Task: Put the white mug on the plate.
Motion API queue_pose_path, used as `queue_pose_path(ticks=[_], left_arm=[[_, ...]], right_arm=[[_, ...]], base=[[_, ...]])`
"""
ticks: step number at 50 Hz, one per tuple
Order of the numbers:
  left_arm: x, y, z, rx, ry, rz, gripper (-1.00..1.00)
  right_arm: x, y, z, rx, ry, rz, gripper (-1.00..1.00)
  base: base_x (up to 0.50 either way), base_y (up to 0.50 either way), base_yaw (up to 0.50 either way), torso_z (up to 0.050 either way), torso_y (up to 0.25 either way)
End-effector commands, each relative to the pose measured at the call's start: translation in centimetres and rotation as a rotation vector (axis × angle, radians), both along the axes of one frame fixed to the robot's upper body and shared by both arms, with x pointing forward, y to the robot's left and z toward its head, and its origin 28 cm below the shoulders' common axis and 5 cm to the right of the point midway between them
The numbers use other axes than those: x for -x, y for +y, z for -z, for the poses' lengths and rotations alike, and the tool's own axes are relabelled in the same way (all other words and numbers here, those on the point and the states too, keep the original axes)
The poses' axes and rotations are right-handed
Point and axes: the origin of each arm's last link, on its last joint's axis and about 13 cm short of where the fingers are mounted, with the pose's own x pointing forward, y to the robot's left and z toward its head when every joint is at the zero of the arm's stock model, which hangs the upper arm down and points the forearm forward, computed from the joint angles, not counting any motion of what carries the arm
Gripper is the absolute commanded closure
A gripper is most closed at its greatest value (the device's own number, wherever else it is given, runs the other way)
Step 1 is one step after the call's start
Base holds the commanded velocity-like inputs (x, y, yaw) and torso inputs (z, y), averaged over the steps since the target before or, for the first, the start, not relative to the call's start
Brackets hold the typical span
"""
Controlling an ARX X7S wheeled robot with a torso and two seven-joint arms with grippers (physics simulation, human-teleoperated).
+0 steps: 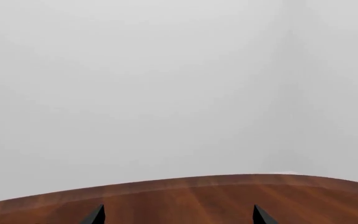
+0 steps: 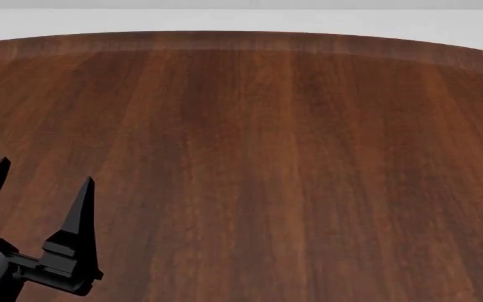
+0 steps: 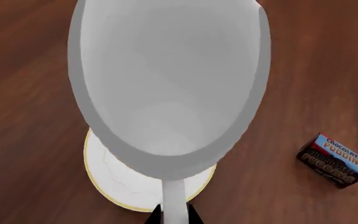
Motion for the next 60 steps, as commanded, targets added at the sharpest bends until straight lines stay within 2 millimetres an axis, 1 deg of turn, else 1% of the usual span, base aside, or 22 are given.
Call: queue_pose_path(ticks=[1,6,8,14,18,26,35,52,60], left_arm=[[-0.1,-0.1,0.1,0.002,0.003,0.0,-1.0],[0.0,0.0,0.1,0.002,0.003,0.0,-1.0],[0.0,0.0,0.1,0.002,0.002,-0.001,-1.0],[0.1,0.0,0.1,-0.004,0.001,-0.002,-1.0],[0.2,0.0,0.0,-0.006,0.001,-0.003,-1.0],[0.3,-0.1,-0.1,-0.012,0.001,-0.005,-1.0],[0.6,-0.2,-0.4,-0.018,-0.002,-0.007,-1.0],[0.8,-0.1,-0.3,-0.023,-0.003,-0.011,-1.0],[0.8,0.0,-0.3,-0.024,-0.002,-0.014,-1.0]], right_arm=[[1.4,0.2,0.1,-0.056,0.044,-0.003,1.0],[1.6,0.3,0.1,-0.065,0.056,0.003,1.0],[1.6,0.7,0.6,-0.073,0.07,0.009,1.0],[1.3,1.3,0.7,-0.101,0.078,0.033,1.0],[0.9,1.3,0.7,-0.104,0.076,0.047,1.0],[-0.3,0.6,1.6,-0.114,0.067,0.064,1.0],[-1.7,0.4,2.4,-0.141,0.056,0.064,1.0],[-2.8,0.4,3.8,-0.174,0.08,0.047,1.0],[-3.1,0.4,4.0,-0.186,0.088,0.045,1.0]], base=[[0.0,0.0,0.0,0.0,0.0],[0.0,0.0,0.0,0.0,0.0],[0.0,0.0,0.0,0.0,0.0],[0.0,0.0,0.0,0.0,0.003],[0.0,0.0,0.0,0.0,0.0],[0.0,0.0,0.0,0.0,0.0],[0.0,0.0,0.0,0.0,0.0],[0.0,0.0,0.0,0.0,0.0],[0.0,0.0,0.0,0.0,0.0]])
